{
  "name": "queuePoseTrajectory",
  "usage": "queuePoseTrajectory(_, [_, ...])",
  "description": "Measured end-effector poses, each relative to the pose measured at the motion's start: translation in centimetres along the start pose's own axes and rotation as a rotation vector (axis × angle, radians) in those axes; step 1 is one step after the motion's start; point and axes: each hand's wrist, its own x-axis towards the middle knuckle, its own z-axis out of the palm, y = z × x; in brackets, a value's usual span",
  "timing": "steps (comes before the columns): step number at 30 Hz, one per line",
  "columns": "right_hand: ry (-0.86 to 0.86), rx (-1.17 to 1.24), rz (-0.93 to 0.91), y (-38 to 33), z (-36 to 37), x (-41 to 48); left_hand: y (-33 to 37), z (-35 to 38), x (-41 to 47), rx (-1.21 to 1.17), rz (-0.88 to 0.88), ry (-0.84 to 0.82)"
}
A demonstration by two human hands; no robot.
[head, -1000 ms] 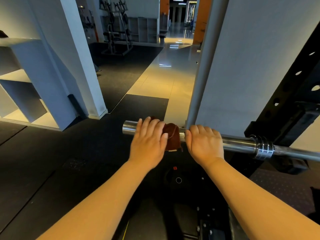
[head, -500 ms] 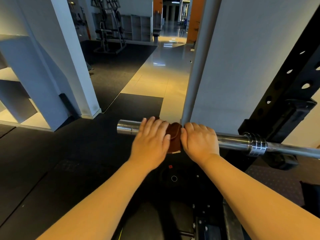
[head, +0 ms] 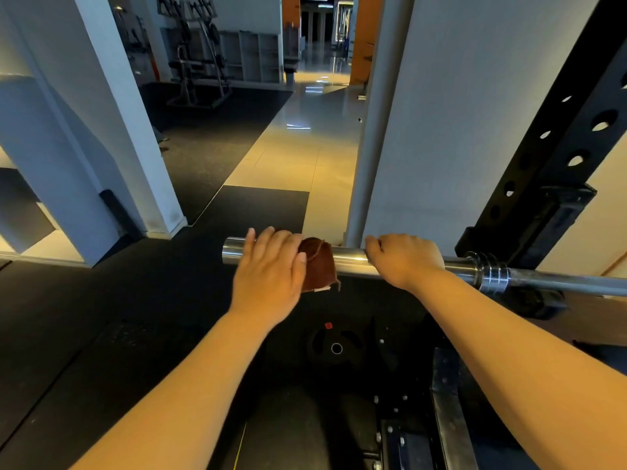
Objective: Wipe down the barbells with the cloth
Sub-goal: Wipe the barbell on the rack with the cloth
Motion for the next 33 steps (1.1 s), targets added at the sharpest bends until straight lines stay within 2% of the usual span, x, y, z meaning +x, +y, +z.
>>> queuePoseTrajectory(2, [0.042,-0.109,-0.042,-0.2,0.3,0.0,-1.9,-0.3,-0.1,-0.008,-0.047,0.034])
queuePoseTrajectory(4, [0.121,-0.223,-0.099,-0.5,0.6,-0.3,-1.9,-0.2,-0.1,-0.031,-0.174,0.064])
queuePoseTrajectory(7, [0.144,-0.205,-0.057,-0.7,0.8,-0.8,1.9,0.7,0.3,-0.072,-0.249,0.077])
queuePoseTrajectory(11, [0.265,-0.254,-0.081,-1.1,1.7,-1.7,6.3,1.2,0.1,-0.130,-0.067,0.012])
queuePoseTrajectory(13, [0.379,-0.227,-0.057,-1.2,2.6,-2.3,5.6,1.0,-0.1,-0.105,0.070,-0.010])
queuePoseTrajectory(15, [0.434,-0.142,-0.014,-1.1,3.1,-2.3,3.2,0.7,-0.2,-0.065,0.124,-0.001])
queuePoseTrajectory(18, [0.437,-0.092,0.017,-1.2,3.3,-2.2,1.2,0.5,0.4,-0.059,-0.051,0.026])
queuePoseTrajectory(20, [0.428,-0.103,0.022,-1.3,3.3,-2.2,3.1,0.5,0.6,-0.051,-0.142,0.030])
queuePoseTrajectory(22, [0.419,-0.146,-0.010,-1.3,3.1,-2.4,6.3,0.8,0.5,-0.092,-0.112,0.013])
queuePoseTrajectory(24, [0.408,-0.175,-0.063,-1.1,3.0,-2.7,8.3,1.0,0.5,-0.126,0.022,-0.010])
queuePoseTrajectory(28, [0.398,-0.068,-0.053,-0.8,2.7,-3.1,5.0,0.6,1.0,-0.076,0.219,-0.013])
queuePoseTrajectory(31, [0.305,0.124,0.043,-1.3,2.1,-3.1,2.1,0.3,0.9,-0.082,0.117,0.004])
queuePoseTrajectory(33, [0.274,0.244,0.038,-2.0,1.9,-3.2,3.3,0.3,0.6,-0.181,0.024,-0.024])
